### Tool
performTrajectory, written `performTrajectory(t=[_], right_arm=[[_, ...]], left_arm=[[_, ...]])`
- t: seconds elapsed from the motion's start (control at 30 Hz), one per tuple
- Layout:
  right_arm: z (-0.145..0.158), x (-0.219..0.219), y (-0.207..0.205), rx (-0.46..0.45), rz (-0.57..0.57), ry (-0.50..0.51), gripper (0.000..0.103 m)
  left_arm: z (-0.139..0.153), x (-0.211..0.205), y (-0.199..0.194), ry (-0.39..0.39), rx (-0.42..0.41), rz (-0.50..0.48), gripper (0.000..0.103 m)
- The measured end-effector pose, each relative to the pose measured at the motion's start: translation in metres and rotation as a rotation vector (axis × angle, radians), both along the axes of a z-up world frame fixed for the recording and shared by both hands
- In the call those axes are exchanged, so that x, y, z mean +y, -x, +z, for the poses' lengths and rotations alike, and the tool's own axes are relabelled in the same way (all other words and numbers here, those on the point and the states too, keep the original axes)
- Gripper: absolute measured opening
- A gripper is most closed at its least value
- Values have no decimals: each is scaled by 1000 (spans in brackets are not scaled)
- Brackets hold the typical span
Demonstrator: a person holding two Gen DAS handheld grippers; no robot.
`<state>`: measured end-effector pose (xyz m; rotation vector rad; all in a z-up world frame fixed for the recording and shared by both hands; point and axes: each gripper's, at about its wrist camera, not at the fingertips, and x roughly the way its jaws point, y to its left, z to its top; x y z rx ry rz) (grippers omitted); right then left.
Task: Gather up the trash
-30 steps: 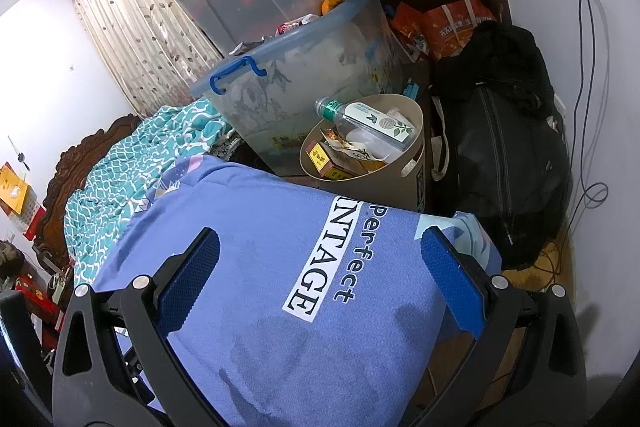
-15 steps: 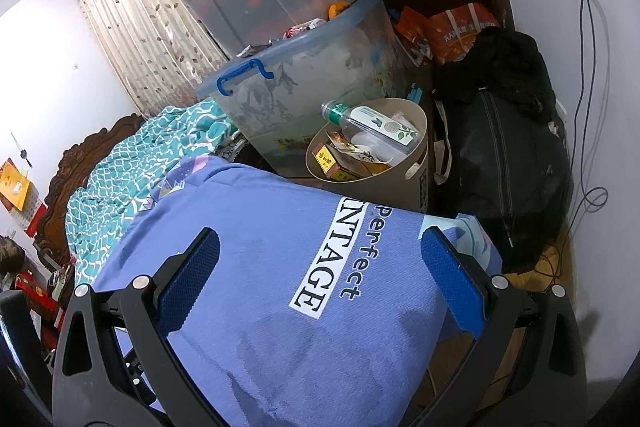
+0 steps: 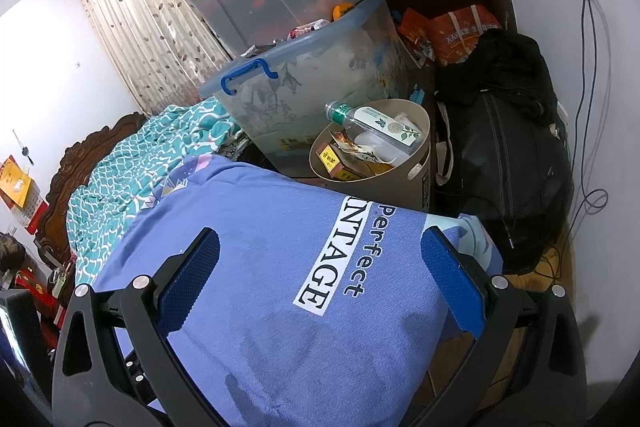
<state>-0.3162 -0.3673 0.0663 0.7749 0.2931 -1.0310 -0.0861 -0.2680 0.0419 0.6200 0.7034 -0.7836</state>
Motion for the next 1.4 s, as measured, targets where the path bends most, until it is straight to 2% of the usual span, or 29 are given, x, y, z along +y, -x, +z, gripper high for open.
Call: performTrajectory(t=[0.33,0.43,0.57,0.83,0.97,1.4], right_arm=[[0,0,0,-1,-2,-1,100],[5,4,-1,4,-3,41,100],[18,17,-5,22,9,117,100],[20,14,1,18,-2,92,100],[27,17,3,20,-1,122,100],[34,21,7,20,-3,139,100]], left_arm=[[0,1,3,-3,2,-11,94],[4,2,5,12,-8,-14,94],[14,6,8,56,-25,-19,94],[39,18,24,185,-76,-73,94],[47,23,29,225,-80,-94,94],[47,27,33,225,-64,-111,94]])
